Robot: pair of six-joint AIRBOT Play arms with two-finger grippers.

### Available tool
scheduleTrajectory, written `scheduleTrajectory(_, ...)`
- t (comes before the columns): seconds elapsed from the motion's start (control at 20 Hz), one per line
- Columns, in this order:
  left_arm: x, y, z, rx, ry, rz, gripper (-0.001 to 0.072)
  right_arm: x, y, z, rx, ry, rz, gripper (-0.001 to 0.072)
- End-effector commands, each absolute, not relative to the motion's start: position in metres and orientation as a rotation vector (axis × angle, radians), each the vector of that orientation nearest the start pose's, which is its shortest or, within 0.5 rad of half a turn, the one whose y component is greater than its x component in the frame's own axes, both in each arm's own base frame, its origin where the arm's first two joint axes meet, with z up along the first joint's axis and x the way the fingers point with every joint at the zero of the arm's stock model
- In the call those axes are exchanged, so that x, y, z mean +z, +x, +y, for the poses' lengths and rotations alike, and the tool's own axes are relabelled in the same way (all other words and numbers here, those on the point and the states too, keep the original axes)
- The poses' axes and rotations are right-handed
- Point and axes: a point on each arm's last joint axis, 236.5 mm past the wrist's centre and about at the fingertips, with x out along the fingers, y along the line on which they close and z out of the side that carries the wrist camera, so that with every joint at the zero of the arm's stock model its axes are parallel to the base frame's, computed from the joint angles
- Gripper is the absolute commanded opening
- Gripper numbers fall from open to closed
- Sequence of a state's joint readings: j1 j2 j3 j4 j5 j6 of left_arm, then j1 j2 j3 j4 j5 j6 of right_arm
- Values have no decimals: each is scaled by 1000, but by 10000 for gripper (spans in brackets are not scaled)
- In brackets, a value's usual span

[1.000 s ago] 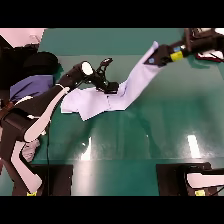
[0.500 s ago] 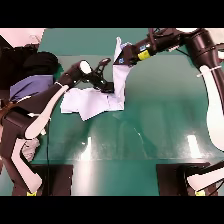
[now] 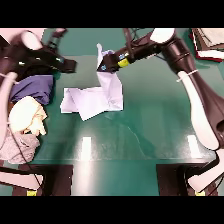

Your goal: Fold the shirts.

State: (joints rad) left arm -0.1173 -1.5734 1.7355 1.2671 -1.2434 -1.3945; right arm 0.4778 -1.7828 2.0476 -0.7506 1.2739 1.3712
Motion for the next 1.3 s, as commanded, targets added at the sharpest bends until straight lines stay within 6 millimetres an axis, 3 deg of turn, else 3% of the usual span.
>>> scheduleTrajectory(0.0,143,466,-58,-292,-14,1022,26,138,400,437,1157,193,973,13)
scheduleTrajectory(0.15,164,458,-36,-248,-34,986,26,103,394,486,1211,128,906,14)
scheduleTrajectory(0.2,165,456,-36,-247,-39,986,26,96,391,506,1228,135,884,66)
scheduleTrajectory(0.25,166,455,-37,-249,-41,989,26,95,387,524,1252,160,857,242)
scheduleTrajectory(0.35,165,452,-41,-267,-55,998,26,101,377,552,1300,219,783,471)
scheduleTrajectory(0.45,165,451,-42,-270,-56,1002,26,103,368,550,1314,211,780,513)
scheduleTrajectory(0.55,163,448,-42,-273,-54,1016,26,95,369,513,1287,108,837,511)
scheduleTrajectory(0.75,161,445,-44,-281,-57,1033,26,62,380,386,1117,40,1122,511)
scheduleTrajectory(0.95,162,445,-46,-290,-64,1031,26,21,409,278,850,267,1275,518)
scheduleTrajectory(1.0,162,445,-47,-293,-67,1030,26,11,415,261,810,349,1296,671)
scheduleTrajectory(1.05,163,445,-49,-299,-73,1029,26,0,418,250,779,437,1314,718)
scheduleTrajectory(1.15,164,445,-51,-307,-79,1026,26,-23,421,246,739,584,1351,704)
scheduleTrajectory(1.25,164,444,-51,-307,-79,1027,26,-43,422,259,731,710,1381,677)
